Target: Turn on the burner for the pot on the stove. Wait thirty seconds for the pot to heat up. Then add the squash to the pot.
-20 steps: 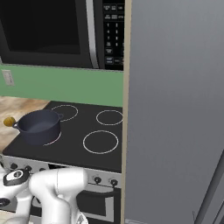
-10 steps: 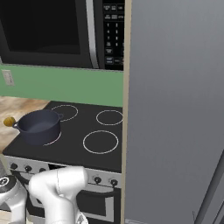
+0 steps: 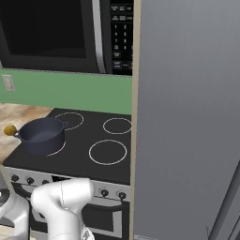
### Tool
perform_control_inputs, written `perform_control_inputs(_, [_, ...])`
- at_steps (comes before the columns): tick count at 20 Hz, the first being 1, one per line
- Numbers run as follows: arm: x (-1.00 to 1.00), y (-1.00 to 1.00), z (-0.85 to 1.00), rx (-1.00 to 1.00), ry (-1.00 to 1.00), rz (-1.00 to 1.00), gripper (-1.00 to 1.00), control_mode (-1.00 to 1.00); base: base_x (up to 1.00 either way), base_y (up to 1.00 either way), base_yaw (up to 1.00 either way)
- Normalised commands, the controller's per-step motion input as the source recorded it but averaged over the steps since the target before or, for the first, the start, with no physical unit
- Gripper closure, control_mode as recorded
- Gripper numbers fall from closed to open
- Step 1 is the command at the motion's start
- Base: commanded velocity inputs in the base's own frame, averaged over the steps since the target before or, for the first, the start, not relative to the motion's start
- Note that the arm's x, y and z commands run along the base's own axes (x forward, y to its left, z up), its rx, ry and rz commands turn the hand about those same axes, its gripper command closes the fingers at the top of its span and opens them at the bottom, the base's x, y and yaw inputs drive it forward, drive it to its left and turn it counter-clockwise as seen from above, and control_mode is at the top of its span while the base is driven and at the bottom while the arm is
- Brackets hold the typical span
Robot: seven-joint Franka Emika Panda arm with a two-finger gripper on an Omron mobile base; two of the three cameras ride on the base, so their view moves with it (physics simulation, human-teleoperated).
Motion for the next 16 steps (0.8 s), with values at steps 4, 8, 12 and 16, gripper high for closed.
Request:
perform_control_inputs(4, [0.00,0.00,0.00,0.00,0.00,0.00,1.00,-1.00,0.00,0.00,0.00])
perform_control_inputs(8, [0.00,0.00,0.00,0.00,0.00,0.00,1.00,-1.00,0.00,0.00,0.00])
perform_control_inputs(12, [0.00,0.00,0.00,0.00,0.00,0.00,1.00,-1.00,0.00,0.00,0.00])
perform_control_inputs(16, [0.00,0.00,0.00,0.00,0.00,0.00,1.00,-1.00,0.00,0.00,0.00])
